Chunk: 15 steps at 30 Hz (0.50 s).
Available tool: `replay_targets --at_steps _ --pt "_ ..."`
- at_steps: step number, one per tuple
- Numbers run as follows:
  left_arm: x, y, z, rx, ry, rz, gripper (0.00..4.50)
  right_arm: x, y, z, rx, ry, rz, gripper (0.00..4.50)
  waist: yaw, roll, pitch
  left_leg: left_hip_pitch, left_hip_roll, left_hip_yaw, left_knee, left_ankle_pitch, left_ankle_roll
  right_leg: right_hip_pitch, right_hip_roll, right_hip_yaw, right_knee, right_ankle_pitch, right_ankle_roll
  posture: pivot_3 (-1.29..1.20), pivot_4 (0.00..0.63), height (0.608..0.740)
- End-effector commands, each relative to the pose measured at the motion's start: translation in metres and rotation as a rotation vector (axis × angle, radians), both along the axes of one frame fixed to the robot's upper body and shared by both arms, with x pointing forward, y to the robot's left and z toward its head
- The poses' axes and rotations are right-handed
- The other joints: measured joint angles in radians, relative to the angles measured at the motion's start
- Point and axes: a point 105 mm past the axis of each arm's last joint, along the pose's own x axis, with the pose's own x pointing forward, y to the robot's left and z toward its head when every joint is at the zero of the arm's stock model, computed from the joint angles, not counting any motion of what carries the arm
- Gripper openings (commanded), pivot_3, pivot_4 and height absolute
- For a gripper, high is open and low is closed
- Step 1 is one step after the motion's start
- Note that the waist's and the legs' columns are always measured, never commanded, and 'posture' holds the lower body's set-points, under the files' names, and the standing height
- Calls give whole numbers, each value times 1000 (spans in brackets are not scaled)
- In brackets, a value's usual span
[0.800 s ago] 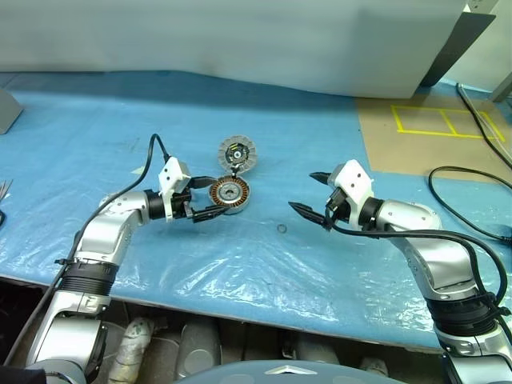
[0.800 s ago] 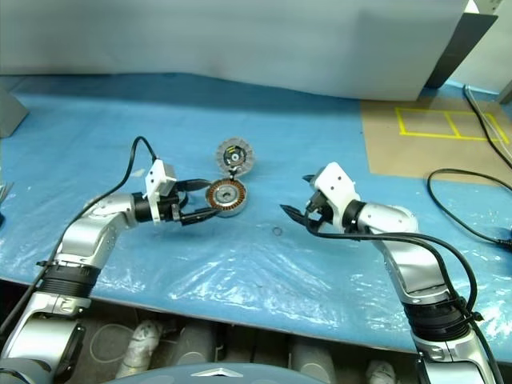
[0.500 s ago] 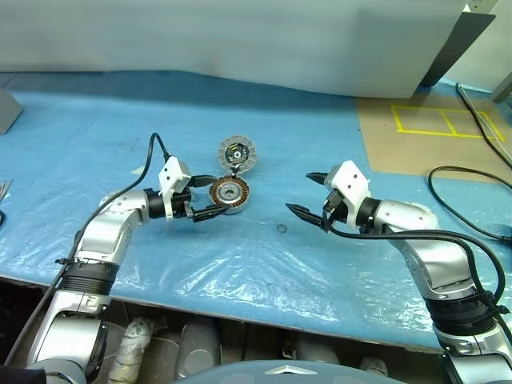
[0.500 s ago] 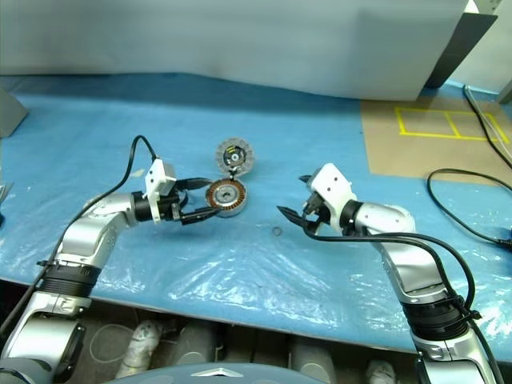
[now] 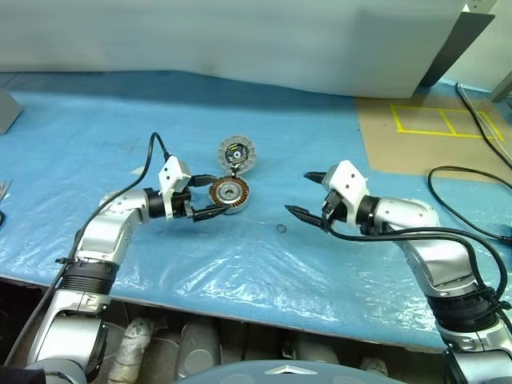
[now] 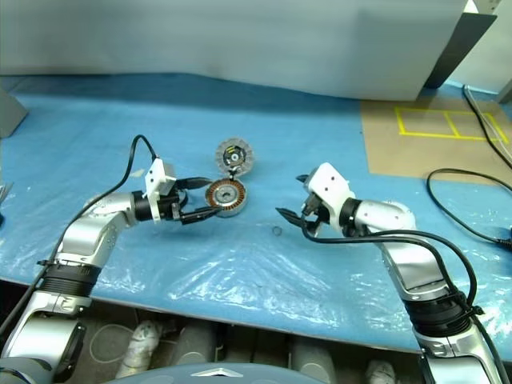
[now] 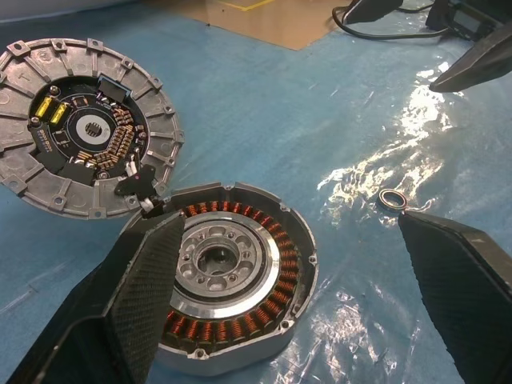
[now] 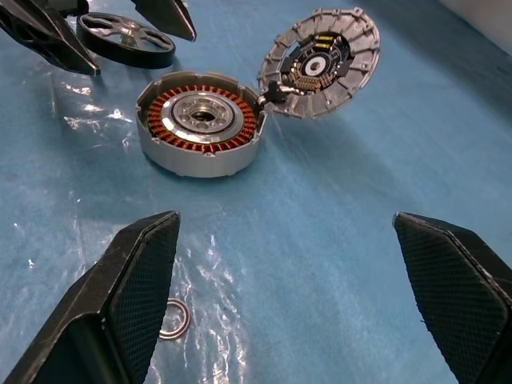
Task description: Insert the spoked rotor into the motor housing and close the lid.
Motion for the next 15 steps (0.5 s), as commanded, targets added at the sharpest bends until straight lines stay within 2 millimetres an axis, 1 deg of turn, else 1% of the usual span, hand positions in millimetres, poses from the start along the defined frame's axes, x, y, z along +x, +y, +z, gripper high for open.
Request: replay_targets --at_steps 1,4,7,10,13,15 --pt "-1 1 9 5 -39 -14 4500 -2 7 8 -33 -37 74 4486 0 0 0 0 0 0 0 0 0 0 0 0 0 0 0 0 150 740" --pt "-3 6 6 21 -29 -11 4500 3 22 9 -108 -67 175 4486 -4 0 0 0 0 0 1 0 0 0 0 0 1 0 0 0 150 740" --pt "-3 9 6 25 -29 -1 4500 13 43 16 -163 -117 281 4486 -7 0 0 0 0 0 2 0 0 -2 0 0 5 -1 -2 0 150 740" --pt "-5 12 5 27 -27 11 4500 23 71 21 -226 -153 418 4486 -9 0 0 0 1 1 4 0 0 -3 0 0 7 -1 -3 0 150 740" --pt "-7 14 3 31 -25 24 4500 27 90 21 -278 -159 530 4486 -9 0 0 -1 3 2 5 0 0 -3 0 -1 7 -1 -3 0 150 740" --pt "-9 16 2 32 -24 36 4500 32 96 15 -331 -158 582 4486 -5 0 0 -2 3 2 5 0 0 -3 0 -2 6 -1 -3 0 150 740"
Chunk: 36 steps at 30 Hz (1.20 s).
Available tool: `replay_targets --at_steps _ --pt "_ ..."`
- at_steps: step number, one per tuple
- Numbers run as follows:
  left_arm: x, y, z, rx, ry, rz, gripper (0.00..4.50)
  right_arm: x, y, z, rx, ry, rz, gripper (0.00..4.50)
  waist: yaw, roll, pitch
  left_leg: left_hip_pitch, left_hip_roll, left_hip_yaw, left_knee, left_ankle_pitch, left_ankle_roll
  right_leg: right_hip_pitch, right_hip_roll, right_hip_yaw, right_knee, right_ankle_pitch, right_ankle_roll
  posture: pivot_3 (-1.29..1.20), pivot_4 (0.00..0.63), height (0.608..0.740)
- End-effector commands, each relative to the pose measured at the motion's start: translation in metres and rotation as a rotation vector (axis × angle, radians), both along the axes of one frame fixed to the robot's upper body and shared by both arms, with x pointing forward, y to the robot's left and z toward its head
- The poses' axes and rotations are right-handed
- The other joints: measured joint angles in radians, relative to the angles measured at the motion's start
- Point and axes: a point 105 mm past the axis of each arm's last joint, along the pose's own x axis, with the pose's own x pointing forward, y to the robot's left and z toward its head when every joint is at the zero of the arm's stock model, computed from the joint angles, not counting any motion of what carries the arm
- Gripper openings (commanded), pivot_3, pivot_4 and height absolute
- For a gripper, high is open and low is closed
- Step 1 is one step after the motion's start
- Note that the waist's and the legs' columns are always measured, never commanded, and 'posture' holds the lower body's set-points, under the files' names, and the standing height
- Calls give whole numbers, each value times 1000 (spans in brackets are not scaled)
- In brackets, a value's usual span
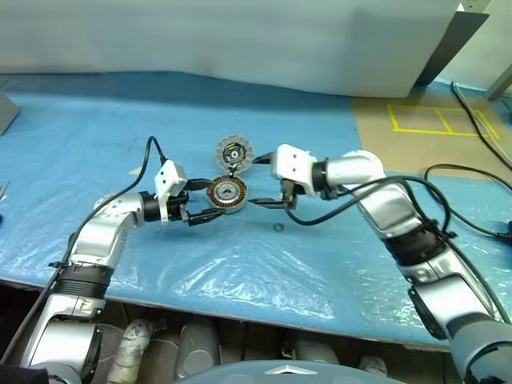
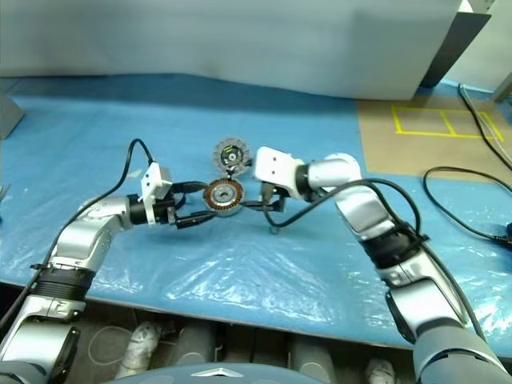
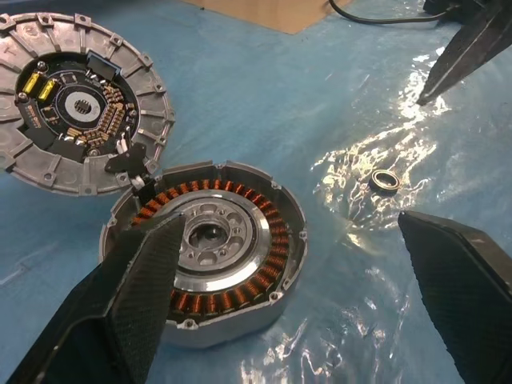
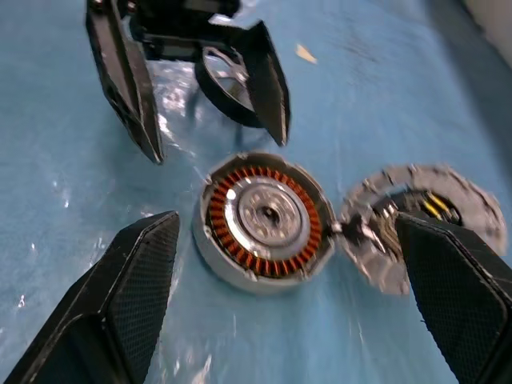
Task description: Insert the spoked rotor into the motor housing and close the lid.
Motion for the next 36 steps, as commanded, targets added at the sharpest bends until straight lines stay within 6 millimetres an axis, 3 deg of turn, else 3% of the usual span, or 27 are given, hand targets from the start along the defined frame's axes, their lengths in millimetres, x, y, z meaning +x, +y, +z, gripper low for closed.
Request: replay_targets --at_steps 1,11,23,34,36 --pt "-2 7 10 -1 -44 29 4500 6 8 -8 -102 -35 92 4486 4 0 0 -1 0 0 0 0 0 0 0 -1 0 0 0 0 150 740" --pt "-8 7 8 -24 -45 70 4500 34 29 -17 -220 -18 160 4486 -3 0 0 -8 4 -1 6 1 3 -5 1 -5 3 1 -2 0 150 740" --pt "-17 4 3 -37 -35 98 4500 36 38 -53 -341 -3 211 4486 -17 0 0 -10 5 -1 7 1 5 -5 1 -5 2 2 -3 0 150 740" --pt "-19 5 2 -35 -30 111 4500 39 37 -66 -413 -44 225 4486 -20 0 0 -9 5 -1 8 -1 8 -5 1 -5 3 2 -4 0 150 740" --pt "-18 4 2 -36 -31 109 4500 38 34 -70 -442 -62 245 4101 -20 0 0 -9 5 -1 8 -1 8 -5 1 -5 4 2 -4 0 150 740"
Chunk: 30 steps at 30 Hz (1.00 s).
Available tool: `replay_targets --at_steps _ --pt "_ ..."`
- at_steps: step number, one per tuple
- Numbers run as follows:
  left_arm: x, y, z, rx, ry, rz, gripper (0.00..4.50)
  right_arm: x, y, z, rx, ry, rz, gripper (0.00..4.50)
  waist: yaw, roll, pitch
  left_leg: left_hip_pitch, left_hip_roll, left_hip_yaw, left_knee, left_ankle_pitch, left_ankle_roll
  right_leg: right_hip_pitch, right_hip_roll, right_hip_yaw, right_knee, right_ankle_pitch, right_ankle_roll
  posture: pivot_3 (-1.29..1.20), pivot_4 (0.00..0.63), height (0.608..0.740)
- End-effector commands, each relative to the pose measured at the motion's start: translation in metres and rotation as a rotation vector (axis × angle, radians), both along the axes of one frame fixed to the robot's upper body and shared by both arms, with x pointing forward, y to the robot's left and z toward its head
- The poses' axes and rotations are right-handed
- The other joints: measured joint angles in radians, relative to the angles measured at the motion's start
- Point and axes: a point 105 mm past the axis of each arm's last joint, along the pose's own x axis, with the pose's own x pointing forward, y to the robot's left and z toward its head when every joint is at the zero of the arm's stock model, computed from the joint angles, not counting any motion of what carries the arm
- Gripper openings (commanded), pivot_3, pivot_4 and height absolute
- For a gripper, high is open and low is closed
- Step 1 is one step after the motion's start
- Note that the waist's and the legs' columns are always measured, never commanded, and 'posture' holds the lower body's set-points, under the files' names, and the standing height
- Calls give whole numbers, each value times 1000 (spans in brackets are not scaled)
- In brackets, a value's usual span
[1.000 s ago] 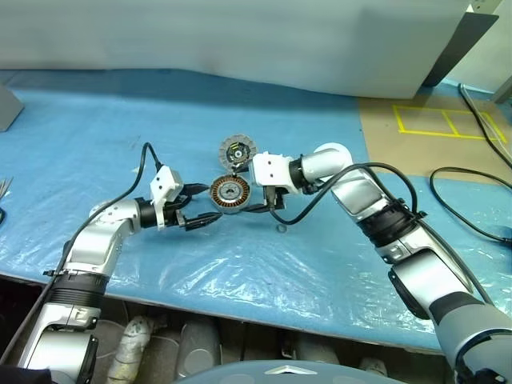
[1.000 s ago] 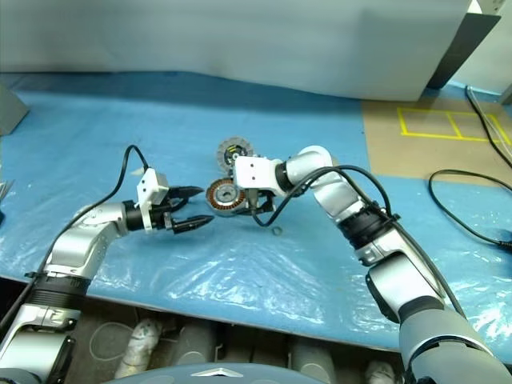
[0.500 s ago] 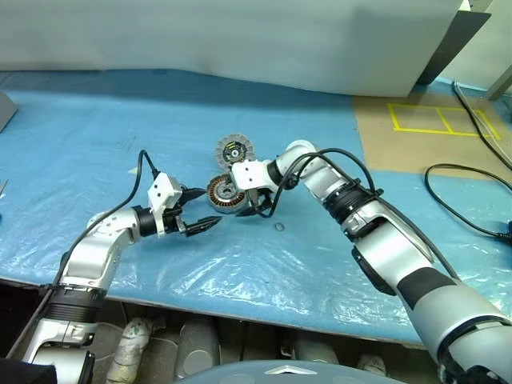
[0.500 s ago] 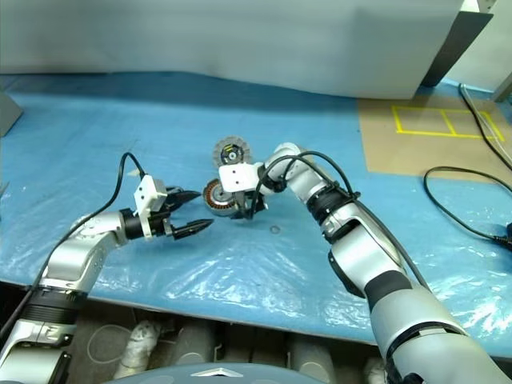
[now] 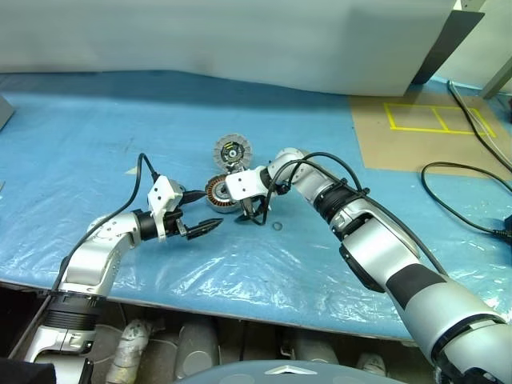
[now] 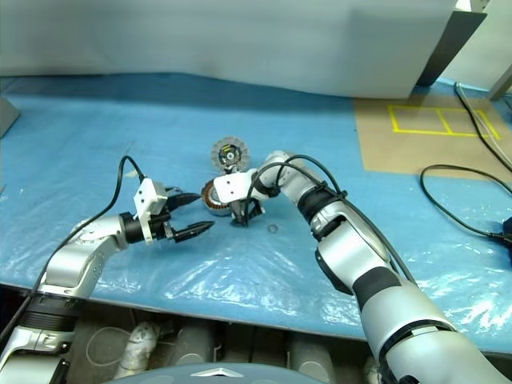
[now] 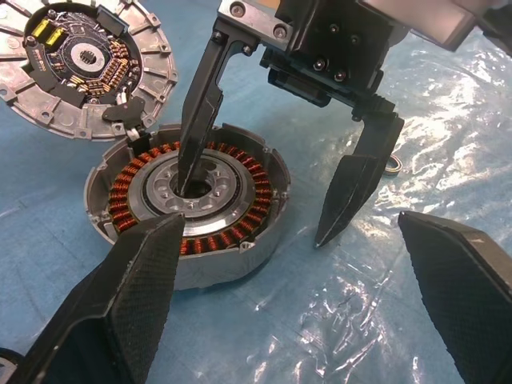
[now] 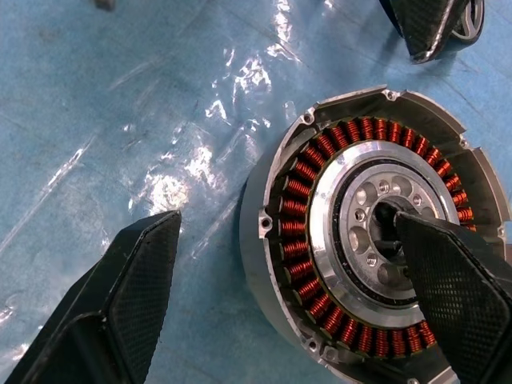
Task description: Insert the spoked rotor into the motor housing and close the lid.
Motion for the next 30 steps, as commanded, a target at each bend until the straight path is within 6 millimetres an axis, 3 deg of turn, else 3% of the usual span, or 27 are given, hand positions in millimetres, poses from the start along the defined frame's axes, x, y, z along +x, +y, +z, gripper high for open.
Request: replay_targets --at_steps 1,5,11,17,21,30 --pt "1 -1 13 -12 -46 -3 4500 0 -5 -2 -71 -46 47 3868 0 0 0 0 0 0 0 0 0 0 0 0 0 0 0 0 150 740" --pt "2 -3 13 -15 -45 -9 4500 2 -12 -4 -114 -99 80 2637 1 0 0 0 0 0 0 0 -1 0 0 0 0 0 0 0 150 740" --pt "4 -5 14 -15 -48 -20 4500 -4 -33 -8 -171 -86 130 2637 8 0 0 0 0 0 0 0 0 1 0 0 0 0 0 0 150 740" --pt "5 -8 13 -14 -44 -39 4500 -25 -54 -3 -186 -46 208 2637 18 0 0 0 -1 0 1 0 1 1 0 0 -1 0 0 0 150 740" --pt "7 -8 14 -12 -43 -48 4500 -36 -42 2 -90 -1 186 2637 18 0 0 1 0 0 1 1 1 1 0 0 0 0 0 0 150 740" --pt "10 -9 15 0 -42 -73 4500 -37 -19 12 22 45 89 2637 -3 0 0 1 1 0 0 0 1 1 1 1 0 0 0 0 150 740"
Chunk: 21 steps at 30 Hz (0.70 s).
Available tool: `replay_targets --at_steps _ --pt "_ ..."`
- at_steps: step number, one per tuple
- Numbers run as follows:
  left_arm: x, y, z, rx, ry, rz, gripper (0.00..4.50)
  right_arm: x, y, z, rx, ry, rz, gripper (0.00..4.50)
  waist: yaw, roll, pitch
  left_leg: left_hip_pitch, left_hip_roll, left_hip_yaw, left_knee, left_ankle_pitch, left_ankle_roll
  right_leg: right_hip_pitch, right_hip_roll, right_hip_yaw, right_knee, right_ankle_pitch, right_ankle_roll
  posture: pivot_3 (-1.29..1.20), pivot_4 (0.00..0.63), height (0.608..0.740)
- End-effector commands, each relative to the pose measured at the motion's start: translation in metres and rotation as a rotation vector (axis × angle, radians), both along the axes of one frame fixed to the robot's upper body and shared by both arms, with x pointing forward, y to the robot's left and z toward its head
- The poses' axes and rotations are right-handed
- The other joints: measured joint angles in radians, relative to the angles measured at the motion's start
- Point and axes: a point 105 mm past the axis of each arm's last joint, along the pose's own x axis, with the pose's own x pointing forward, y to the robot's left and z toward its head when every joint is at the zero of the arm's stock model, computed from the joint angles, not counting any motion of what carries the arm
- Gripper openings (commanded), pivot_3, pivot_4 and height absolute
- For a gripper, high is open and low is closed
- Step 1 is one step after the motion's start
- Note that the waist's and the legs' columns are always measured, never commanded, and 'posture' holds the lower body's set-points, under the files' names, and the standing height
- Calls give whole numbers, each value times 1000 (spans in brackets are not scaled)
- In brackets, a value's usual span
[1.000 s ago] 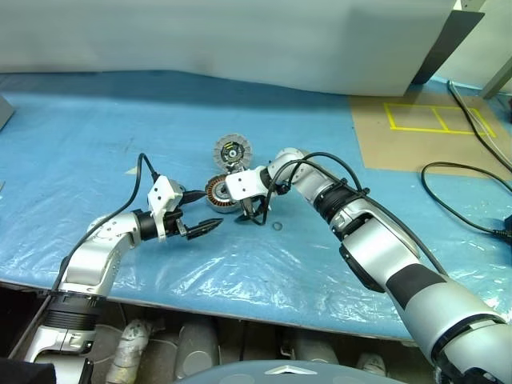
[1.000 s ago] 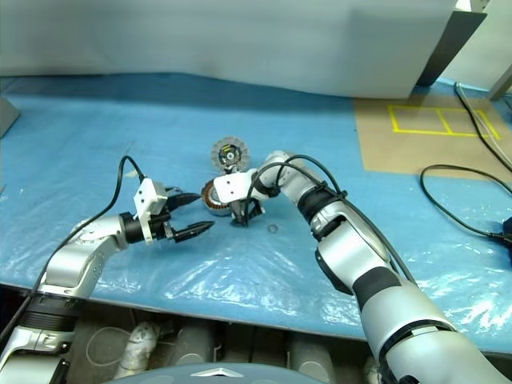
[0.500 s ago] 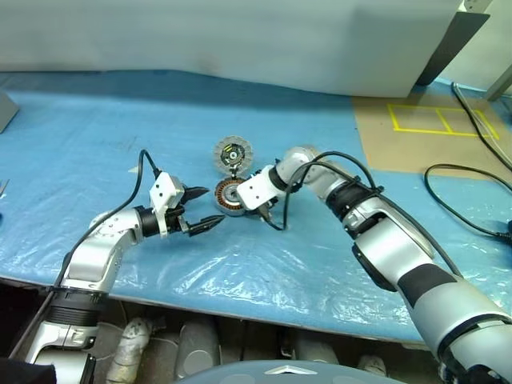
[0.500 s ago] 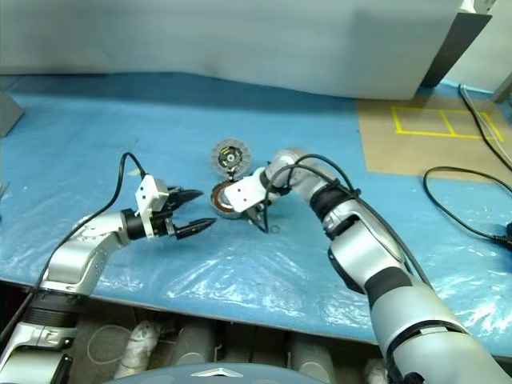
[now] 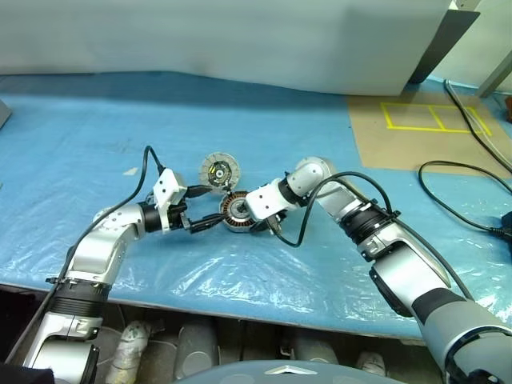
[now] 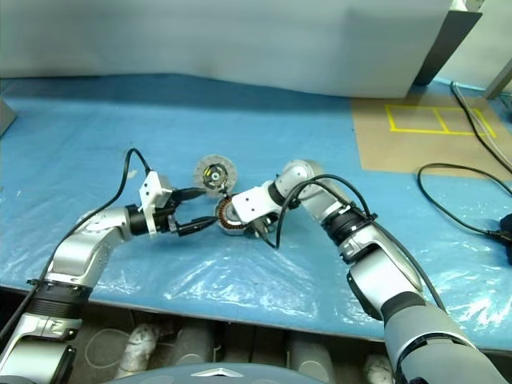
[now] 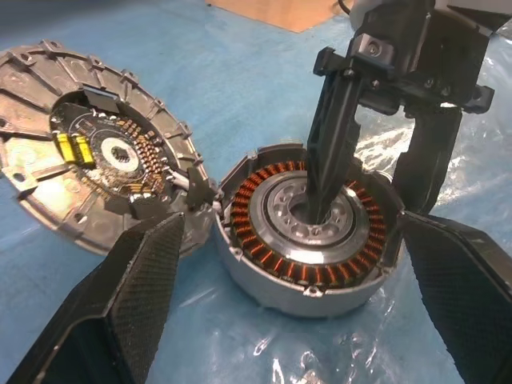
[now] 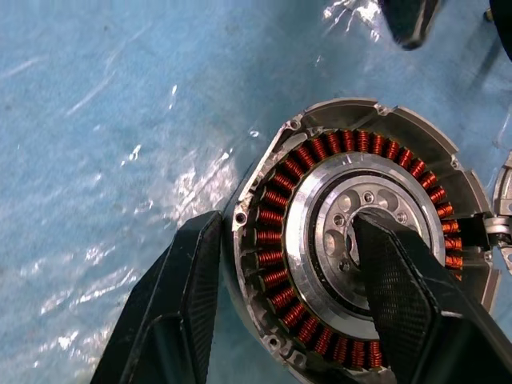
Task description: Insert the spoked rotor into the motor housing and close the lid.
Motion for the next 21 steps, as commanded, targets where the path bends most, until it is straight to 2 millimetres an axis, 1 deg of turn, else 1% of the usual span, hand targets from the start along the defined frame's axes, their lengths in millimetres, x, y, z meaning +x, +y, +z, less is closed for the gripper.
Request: replay_targets --at_steps 1,3,5,9,12,16,18,21 --pt "1 -1 7 0 -31 -16 4500 -1 8 12 40 -1 -14 2637 0 0 0 0 0 0 0 0 0 0 0 0 0 0 0 0 150 740" --pt "0 -1 7 2 -30 -19 4500 0 6 10 28 11 -31 2637 1 0 0 0 0 0 0 0 0 0 0 0 0 0 0 0 150 740" --pt "0 -1 7 2 -30 -19 4500 -3 7 10 38 62 -56 2637 2 0 0 0 0 0 0 0 0 0 0 0 0 0 0 0 150 740" --pt "0 0 7 4 -27 -19 4500 -5 14 14 71 133 -115 2637 2 0 0 0 0 0 0 0 0 0 0 0 0 0 0 0 150 740" --pt "-1 1 7 7 -26 -19 4500 0 23 21 100 207 -214 2637 -1 0 0 0 0 0 -1 0 0 0 0 0 -1 0 0 0 150 740" --pt "-2 1 7 7 -25 -20 4500 -1 25 20 59 239 -258 2637 2 0 0 0 1 0 -1 -2 -3 0 0 0 0 0 0 0 150 740" --pt "-2 1 7 7 -25 -21 4500 -2 27 24 73 256 -267 2637 3 0 0 0 0 0 -1 -2 -3 0 0 0 -1 0 0 0 150 740" --pt "-2 1 7 6 -23 -24 4500 -6 29 35 103 325 -282 2637 4 0 0 -1 0 0 -1 -1 -3 0 0 0 -2 0 0 0 150 740"
